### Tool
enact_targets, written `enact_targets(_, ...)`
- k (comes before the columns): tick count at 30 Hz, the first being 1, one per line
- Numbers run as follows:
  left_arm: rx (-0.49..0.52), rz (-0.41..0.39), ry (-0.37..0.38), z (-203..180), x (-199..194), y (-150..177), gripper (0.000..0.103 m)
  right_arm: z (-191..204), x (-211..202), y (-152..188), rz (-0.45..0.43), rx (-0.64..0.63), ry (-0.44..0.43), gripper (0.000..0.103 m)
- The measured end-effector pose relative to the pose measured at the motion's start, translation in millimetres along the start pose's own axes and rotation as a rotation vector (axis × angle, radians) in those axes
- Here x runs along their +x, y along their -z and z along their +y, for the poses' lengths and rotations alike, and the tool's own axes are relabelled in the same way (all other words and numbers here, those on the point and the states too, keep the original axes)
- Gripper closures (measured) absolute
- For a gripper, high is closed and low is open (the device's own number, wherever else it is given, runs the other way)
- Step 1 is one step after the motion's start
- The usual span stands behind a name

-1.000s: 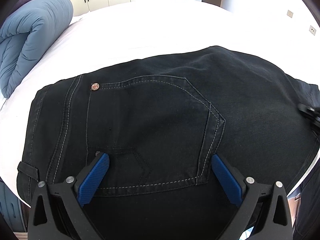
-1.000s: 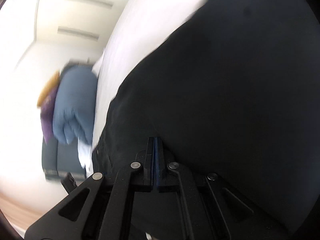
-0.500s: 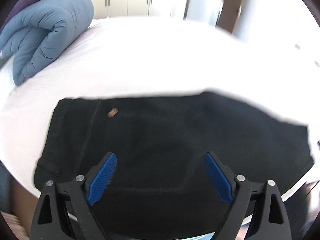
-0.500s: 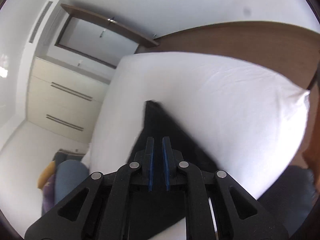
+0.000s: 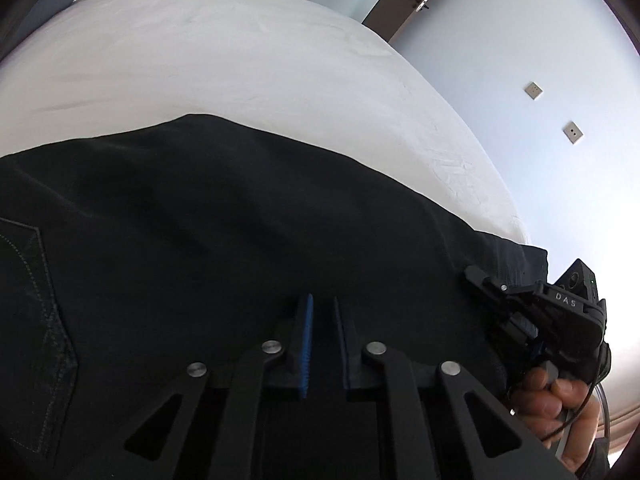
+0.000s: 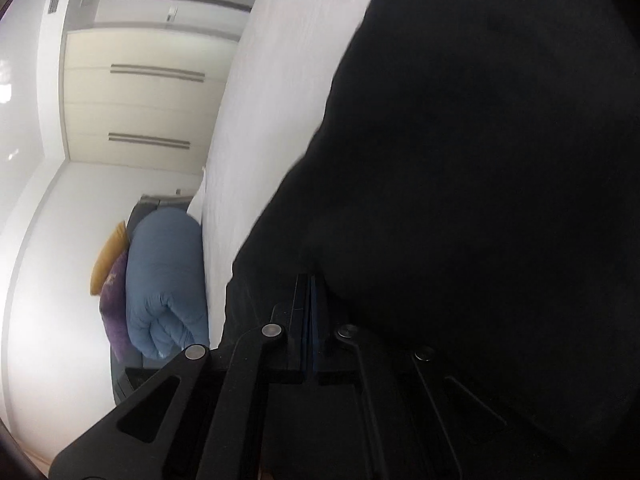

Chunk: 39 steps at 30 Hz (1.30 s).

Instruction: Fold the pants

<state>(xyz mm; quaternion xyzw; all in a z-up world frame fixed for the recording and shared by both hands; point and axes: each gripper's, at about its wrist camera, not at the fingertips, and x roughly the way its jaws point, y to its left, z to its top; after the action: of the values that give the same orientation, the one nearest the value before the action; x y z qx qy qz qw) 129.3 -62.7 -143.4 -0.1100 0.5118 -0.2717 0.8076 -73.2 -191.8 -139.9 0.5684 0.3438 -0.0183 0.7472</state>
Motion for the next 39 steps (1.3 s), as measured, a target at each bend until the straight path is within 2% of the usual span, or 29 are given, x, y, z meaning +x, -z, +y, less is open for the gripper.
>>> enact_targets(1,-0.015,-0.005,-0.007,9.6,-2.7,-0.8,0.098,-1.2,-6.7,-14.5,-0.043,-0.006,0.028,0.103)
enact_targets(2,-0.049,-0.011,0.003,23.9,-6.3,-1.6,0.098,-10.2,-12.0,-28.7,-0.083,0.006,0.037,0.103)
enact_targets(3,-0.067,-0.017,0.013,30.3,-15.6,11.4,0.098,-18.8,-20.9,-38.6,-0.128,0.034,0.031,0.103)
enact_targets(5,-0.097,-0.043,-0.003,48.6,-29.5,12.8,0.098,-33.4,-46.7,-63.8,-0.219,0.066,0.043,0.103)
enact_targets(9,-0.125,-0.079,-0.066,78.9,-51.1,14.5,0.098,-49.5,-82.2,-91.6,-0.357,0.104,0.085,0.103)
enact_targets(14,-0.167,-0.125,-0.113,127.7,-83.4,16.3,0.098,-46.7,-115.1,-108.6,-0.45,0.045,0.171,0.103)
enact_targets(16,-0.158,-0.137,-0.161,143.3,-98.1,17.4,0.098,-54.2,-130.8,-111.1,-0.508,0.079,0.216,0.103)
enact_targets(18,-0.176,-0.146,-0.2,161.3,-112.9,19.6,0.098,-63.5,-151.3,-109.5,-0.55,0.143,0.198,0.103)
enact_targets(19,-0.188,-0.16,-0.234,169.0,-124.4,20.7,0.09,-59.4,-159.9,-105.4,-0.569,0.143,0.212,0.096)
enact_targets(20,-0.193,-0.179,-0.242,171.5,-133.6,20.9,0.085,-49.7,-166.0,-98.2,-0.573,0.122,0.207,0.095)
enact_targets(21,-0.181,-0.202,-0.249,167.5,-144.7,19.5,0.066,-37.5,-167.0,-82.9,-0.552,0.095,0.173,0.095)
enact_targets(22,-0.16,-0.223,-0.266,158.8,-149.8,18.1,0.043,-17.9,-161.4,-66.8,-0.51,0.055,0.137,0.095)
enact_targets(24,-0.122,-0.286,-0.273,130.3,-154.4,16.7,0.018,31.4,-133.6,-27.6,-0.417,-0.058,0.093,0.095)
enact_targets(25,-0.107,-0.313,-0.216,107.3,-151.3,17.0,0.014,50.5,-115.8,-7.4,-0.368,-0.106,0.066,0.085)
enact_targets(26,-0.083,-0.311,-0.16,87.0,-145.2,17.3,0.014,75.7,-110.6,9.9,-0.314,-0.138,0.029,0.057)
enact_targets(28,-0.031,-0.272,-0.052,44.3,-125.0,21.9,0.013,103.6,-72.8,51.8,-0.22,-0.158,-0.058,0.023)
enact_targets(30,0.017,-0.184,0.042,1.3,-89.2,34.0,0.013,116.3,-24.9,85.5,-0.118,-0.139,-0.093,0.022)
enact_targets(32,0.033,-0.121,0.07,-9.9,-68.8,49.1,0.013,119.0,15.7,108.7,0.03,-0.143,-0.076,0.022)
enact_targets(34,0.078,-0.043,0.055,-16.4,-46.0,64.8,0.02,125.3,43.0,127.7,0.082,-0.188,-0.04,0.023)
enact_targets(36,0.125,-0.047,0.012,-18.3,-39.8,79.9,0.031,122.9,54.7,148.1,0.08,-0.219,0.006,0.033)
enact_targets(37,0.139,-0.047,0.013,-14.5,-40.9,81.2,0.036,118.3,62.9,144.9,0.071,-0.18,0.01,0.049)
enact_targets(38,0.135,-0.046,0.016,-6.3,-43.6,79.7,0.039,113.5,72.3,130.7,0.065,-0.129,0.008,0.069)
enact_targets(39,0.121,-0.043,0.017,10.0,-51.7,77.3,0.043,93.6,51.5,132.9,0.054,-0.081,0.019,0.08)
